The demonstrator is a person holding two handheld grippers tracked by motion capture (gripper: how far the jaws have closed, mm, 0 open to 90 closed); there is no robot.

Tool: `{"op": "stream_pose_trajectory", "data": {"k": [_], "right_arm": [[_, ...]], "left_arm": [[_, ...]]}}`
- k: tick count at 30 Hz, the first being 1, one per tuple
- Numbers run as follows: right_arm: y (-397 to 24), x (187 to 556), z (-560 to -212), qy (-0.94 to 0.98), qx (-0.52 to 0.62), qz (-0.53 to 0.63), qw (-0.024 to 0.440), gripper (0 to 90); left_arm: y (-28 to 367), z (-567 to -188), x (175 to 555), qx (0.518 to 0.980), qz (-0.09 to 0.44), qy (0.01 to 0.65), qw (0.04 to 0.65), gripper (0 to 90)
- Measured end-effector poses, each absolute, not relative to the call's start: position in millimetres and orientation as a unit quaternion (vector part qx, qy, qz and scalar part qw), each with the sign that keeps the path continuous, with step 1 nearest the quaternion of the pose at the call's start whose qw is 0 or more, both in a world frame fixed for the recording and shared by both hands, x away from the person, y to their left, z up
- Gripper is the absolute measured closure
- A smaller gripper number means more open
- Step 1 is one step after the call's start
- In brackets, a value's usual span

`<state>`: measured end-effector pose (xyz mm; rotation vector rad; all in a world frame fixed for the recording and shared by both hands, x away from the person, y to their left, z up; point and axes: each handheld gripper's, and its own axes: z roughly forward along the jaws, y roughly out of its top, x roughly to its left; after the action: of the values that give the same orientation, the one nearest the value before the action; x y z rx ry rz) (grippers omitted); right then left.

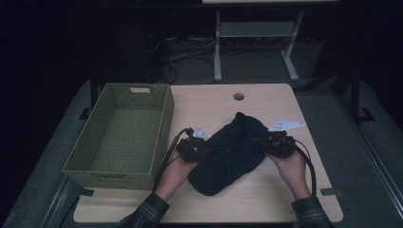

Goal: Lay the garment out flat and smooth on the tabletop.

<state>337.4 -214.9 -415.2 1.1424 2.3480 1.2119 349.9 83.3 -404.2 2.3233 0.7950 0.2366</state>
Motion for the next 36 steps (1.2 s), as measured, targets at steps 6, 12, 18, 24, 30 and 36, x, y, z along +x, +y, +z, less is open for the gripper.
{"op": "stream_pose_trajectory", "data": {"k": [6, 12, 18, 24, 30, 36], "right_arm": [[-202, 310, -427, 0.821, 0.374, 0.417, 0.112, 90.0], [-182, 288, -436, 0.835, 0.349, 0.417, 0.087, 90.0], [-164, 283, -450, 0.843, 0.341, 0.41, 0.068, 90.0], [-157, 286, -461, 0.859, 0.34, 0.377, 0.07, 90.0], [-161, 289, -465, 0.866, 0.343, 0.355, 0.082, 90.0], [-173, 290, -466, 0.859, 0.36, 0.355, 0.084, 90.0]], "left_arm": [[77, -411, 380, 0.878, 0.1, 0.329, 0.333, 89.9], [73, -426, 400, 0.873, 0.095, 0.35, 0.326, 89.9], [69, -445, 408, 0.883, 0.084, 0.355, 0.295, 90.0], [73, -452, 406, 0.889, 0.074, 0.352, 0.284, 90.0], [76, -452, 397, 0.892, 0.067, 0.348, 0.282, 90.0], [79, -451, 383, 0.897, 0.055, 0.336, 0.28, 90.0]]}}
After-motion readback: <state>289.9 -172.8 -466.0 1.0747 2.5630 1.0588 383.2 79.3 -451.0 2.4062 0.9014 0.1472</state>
